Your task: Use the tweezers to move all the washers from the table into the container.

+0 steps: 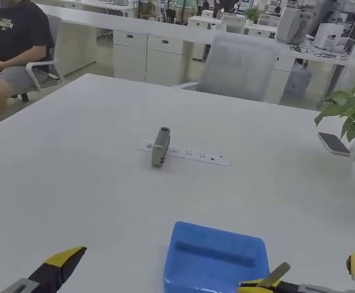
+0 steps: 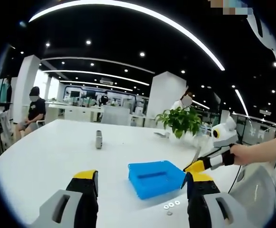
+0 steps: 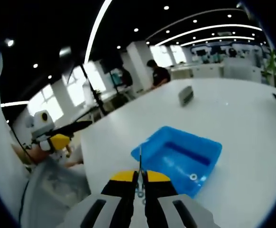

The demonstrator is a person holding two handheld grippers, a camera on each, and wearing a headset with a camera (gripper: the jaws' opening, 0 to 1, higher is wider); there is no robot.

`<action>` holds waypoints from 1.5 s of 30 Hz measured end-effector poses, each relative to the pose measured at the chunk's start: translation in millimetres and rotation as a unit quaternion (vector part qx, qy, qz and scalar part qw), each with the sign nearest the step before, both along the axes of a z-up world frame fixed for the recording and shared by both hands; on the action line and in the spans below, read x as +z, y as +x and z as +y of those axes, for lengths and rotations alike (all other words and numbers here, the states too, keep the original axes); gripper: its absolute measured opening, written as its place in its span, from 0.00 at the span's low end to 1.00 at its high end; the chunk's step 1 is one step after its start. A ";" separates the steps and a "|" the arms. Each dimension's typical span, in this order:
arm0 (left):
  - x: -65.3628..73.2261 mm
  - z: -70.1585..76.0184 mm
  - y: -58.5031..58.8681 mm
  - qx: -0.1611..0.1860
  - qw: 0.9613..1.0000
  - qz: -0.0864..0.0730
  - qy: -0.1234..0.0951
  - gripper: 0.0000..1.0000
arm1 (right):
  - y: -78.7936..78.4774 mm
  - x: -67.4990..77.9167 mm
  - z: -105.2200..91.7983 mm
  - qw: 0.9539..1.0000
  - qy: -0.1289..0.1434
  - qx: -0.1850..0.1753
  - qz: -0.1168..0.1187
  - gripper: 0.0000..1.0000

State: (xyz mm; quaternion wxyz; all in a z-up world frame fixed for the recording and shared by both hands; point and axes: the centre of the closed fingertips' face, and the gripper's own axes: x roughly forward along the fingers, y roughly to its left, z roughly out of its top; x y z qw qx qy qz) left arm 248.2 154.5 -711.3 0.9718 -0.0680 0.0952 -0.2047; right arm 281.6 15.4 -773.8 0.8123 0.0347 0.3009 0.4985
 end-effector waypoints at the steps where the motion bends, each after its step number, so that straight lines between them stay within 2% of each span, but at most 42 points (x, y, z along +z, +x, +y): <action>1: -0.3 0.1 0.0 0.000 1.000 0.001 0.000 0.77 | -1.8 -3.1 0.7 1.000 -0.003 0.001 0.001 0.03; 5: -1.4 -0.9 -0.2 0.000 1.000 0.005 0.002 0.77 | -4.7 -14.3 1.4 1.000 -0.009 0.002 0.006 0.03; 8: -1.6 -0.9 -0.4 0.002 1.000 0.006 0.005 0.77 | -7.2 -25.8 1.4 1.000 -0.012 0.001 0.019 0.03; 12: -0.4 0.5 -0.3 0.007 1.000 0.005 0.004 0.77 | -6.9 -39.0 -3.6 0.999 -0.026 -0.011 0.029 0.04; 16: -1.7 1.0 0.1 0.010 1.000 0.010 0.005 0.77 | -4.3 -39.6 -4.5 0.999 -0.012 -0.029 0.033 0.04; 19: -2.6 0.4 0.1 0.009 1.000 0.012 0.007 0.77 | -5.7 -40.2 -1.4 0.999 -0.009 -0.027 0.034 0.04; 25: -2.1 1.8 0.1 0.009 1.000 0.012 0.006 0.77 | -8.1 -43.6 4.1 0.999 -0.028 -0.008 0.014 0.04; 30: -2.3 2.1 -0.1 0.009 1.000 0.012 0.005 0.77 | -12.5 -42.8 4.2 0.997 -0.069 0.022 -0.025 0.04; 34: -2.4 1.5 -0.2 0.008 1.000 0.013 0.007 0.76 | -19.5 -42.7 7.0 0.991 -0.102 0.058 -0.063 0.04; 37: -2.2 1.5 -0.4 0.007 1.000 0.012 0.008 0.76 | -29.1 -45.8 13.0 0.983 -0.129 0.095 -0.092 0.04; 39: -1.9 1.7 -0.2 0.008 1.000 0.012 0.008 0.76 | -38.2 -54.8 14.1 0.971 -0.168 0.131 -0.112 0.04; 40: -1.7 1.9 -0.1 0.009 1.000 0.011 0.008 0.76 | -42.8 -60.0 12.8 0.958 -0.200 0.156 -0.136 0.04; 41: -1.6 2.1 0.0 0.009 1.000 0.011 0.008 0.76 | -43.9 -61.9 12.2 0.954 -0.210 0.161 -0.142 0.04; 42: -1.3 2.0 -0.3 0.009 1.000 0.011 0.008 0.76 | -46.4 -61.4 14.2 0.948 -0.217 0.170 -0.159 0.02; 43: -1.0 2.3 -0.4 0.011 1.000 0.011 0.007 0.76 | -47.0 -58.0 18.4 0.949 -0.207 0.170 -0.169 0.02; 44: -1.3 2.9 -0.2 0.011 1.000 0.011 0.007 0.76 | -50.7 -58.6 19.2 0.948 -0.211 0.177 -0.162 0.01; 45: -1.3 3.5 0.1 0.012 1.000 0.011 0.007 0.76 | -48.8 -58.5 18.1 0.943 -0.220 0.181 -0.170 0.01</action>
